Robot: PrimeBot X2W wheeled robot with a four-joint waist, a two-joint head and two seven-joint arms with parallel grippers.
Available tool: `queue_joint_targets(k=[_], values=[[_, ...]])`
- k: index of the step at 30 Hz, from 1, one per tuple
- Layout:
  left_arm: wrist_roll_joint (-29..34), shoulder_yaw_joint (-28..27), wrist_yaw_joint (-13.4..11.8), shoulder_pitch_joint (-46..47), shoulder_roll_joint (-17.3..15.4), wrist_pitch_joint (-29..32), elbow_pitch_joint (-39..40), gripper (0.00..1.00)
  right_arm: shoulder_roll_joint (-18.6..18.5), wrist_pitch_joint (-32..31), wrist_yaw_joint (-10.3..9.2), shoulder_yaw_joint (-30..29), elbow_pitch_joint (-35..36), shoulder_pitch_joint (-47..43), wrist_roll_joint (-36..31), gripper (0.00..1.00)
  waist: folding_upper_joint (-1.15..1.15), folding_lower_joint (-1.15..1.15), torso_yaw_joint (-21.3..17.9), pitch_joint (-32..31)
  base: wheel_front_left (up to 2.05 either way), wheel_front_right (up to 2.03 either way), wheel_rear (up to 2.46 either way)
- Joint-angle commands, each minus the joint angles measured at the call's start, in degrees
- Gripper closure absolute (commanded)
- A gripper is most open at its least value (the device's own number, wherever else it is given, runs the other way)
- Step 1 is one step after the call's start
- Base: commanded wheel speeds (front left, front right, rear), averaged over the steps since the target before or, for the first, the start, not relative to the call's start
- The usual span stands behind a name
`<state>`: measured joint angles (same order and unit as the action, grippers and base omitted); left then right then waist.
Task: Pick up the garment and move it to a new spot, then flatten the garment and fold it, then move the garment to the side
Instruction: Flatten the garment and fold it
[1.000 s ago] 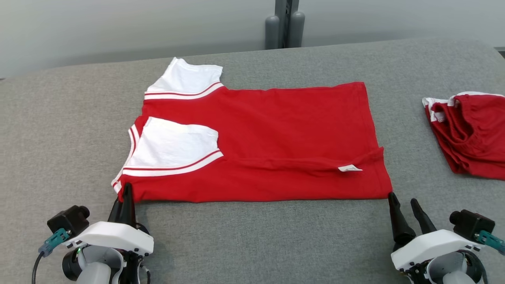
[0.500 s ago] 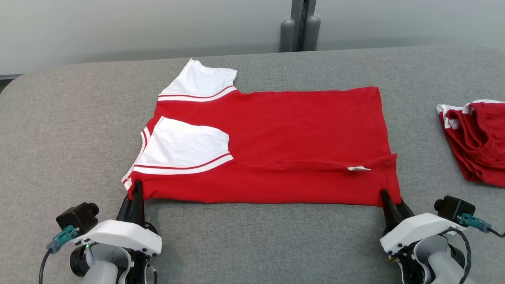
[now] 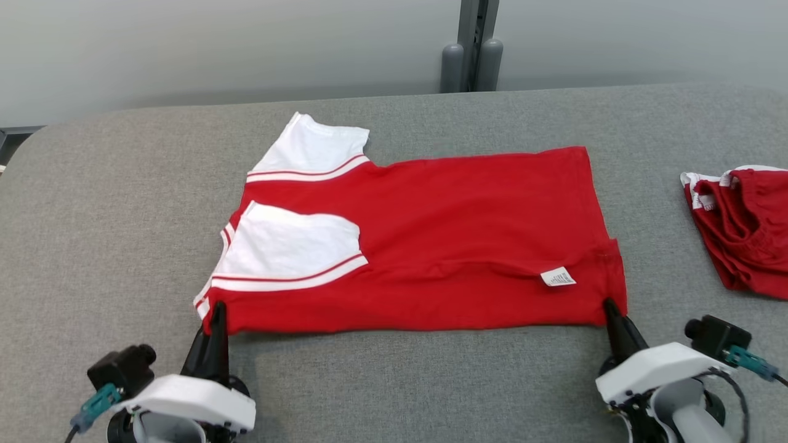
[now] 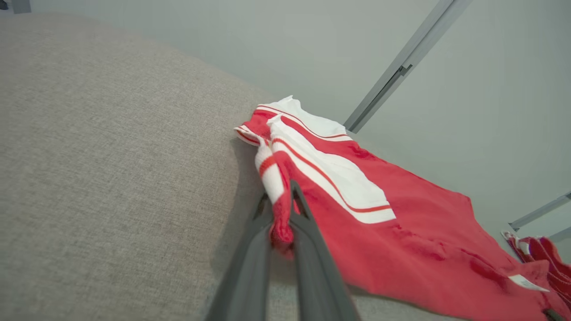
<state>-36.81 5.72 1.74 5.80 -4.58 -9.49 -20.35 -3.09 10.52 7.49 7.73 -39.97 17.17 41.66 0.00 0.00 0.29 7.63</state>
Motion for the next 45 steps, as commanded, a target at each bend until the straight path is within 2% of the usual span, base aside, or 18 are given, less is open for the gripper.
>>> queue_joint_targets(k=[1,6,14,19,23,24,25,26,27,28,34,37,45], values=[[0.1,0.0,-0.6,-2.2,-0.5,0.4,2.2,1.0,-1.3,-1.3,0.02,-1.2,3.2,-2.7,0.6,1.0,0.0,0.0,0.0,-0.2,0.0,0.0,0.0],[-0.6,0.2,-2.7,-8.9,-0.5,3.0,9.4,1.0,-2.9,-6.3,0.02,-6.6,14.3,-11.5,-1.6,1.0,0.0,0.0,0.4,-0.3,0.0,0.0,0.0],[-2.6,0.6,-5.2,-16.3,0.0,5.5,14.5,1.0,-0.7,-14.3,0.02,-13.0,26.5,-20.9,-4.9,1.0,0.0,0.0,0.7,-0.1,0.0,0.0,0.0],[-2.7,1.6,-6.0,-18.1,0.3,6.1,14.6,1.0,0.0,-17.7,0.02,-14.7,30.1,-24.4,-5.0,1.0,0.0,0.0,1.0,-0.1,0.0,0.0,0.0],[-3.0,1.5,-6.3,-17.7,0.1,6.1,13.3,1.0,0.0,-17.8,0.02,-14.1,30.3,-25.5,-3.6,1.0,0.0,0.0,0.9,-0.3,0.0,0.0,0.0],[-2.8,1.6,-6.4,-17.5,-0.1,6.2,13.1,1.0,0.0,-17.4,0.02,-14.1,30.1,-25.5,-3.5,0.89,0.0,0.0,0.8,-0.4,0.0,0.0,0.0],[-2.6,1.7,-6.4,-17.4,-0.2,6.1,12.9,1.0,0.0,-17.2,0.02,-14.1,29.8,-25.4,-3.5,0.66,0.0,0.0,0.8,-0.5,0.0,0.0,0.0],[-2.6,1.6,-6.3,-17.3,-0.3,6.0,12.9,0.75,0.0,-16.9,0.02,-14.0,29.6,-25.3,-3.5,0.49,0.0,0.0,0.7,-0.6,0.0,0.0,0.0],[-2.5,1.6,-6.3,-17.2,-0.5,6.0,13.0,0.5,0.0,-16.7,0.02,-14.0,29.3,-25.2,-3.4,0.05,0.0,0.0,0.6,-0.7,0.0,0.0,0.0],[-2.3,1.6,-6.3,-17.2,-0.9,5.9,13.2,0.02,0.0,-16.3,0.02,-14.0,29.2,-25.2,-3.3,0.0,0.0,0.0,0.5,-0.8,0.0,0.0,0.0],[-1.1,-0.1,-7.9,-17.6,-2.9,5.5,15.9,0.0,0.0,-15.6,0.02,-15.5,29.1,-25.7,-4.8,0.0,0.0,0.0,-0.6,-0.9,0.0,0.0,0.0],[0.7,-0.1,-8.1,-15.8,-5.2,5.9,17.0,0.0,0.0,-14.8,0.02,-16.5,29.7,-25.0,-6.1,0.0,0.0,0.0,-1.2,-0.7,0.0,0.0,0.0],[5.9,3.4,-5.6,-2.0,-10.5,10.0,15.2,0.0,0.0,-14.3,0.02,-16.9,35.2,-20.2,-14.8,0.0,0.0,0.0,-3.9,1.2,0.0,0.0,0.0]])
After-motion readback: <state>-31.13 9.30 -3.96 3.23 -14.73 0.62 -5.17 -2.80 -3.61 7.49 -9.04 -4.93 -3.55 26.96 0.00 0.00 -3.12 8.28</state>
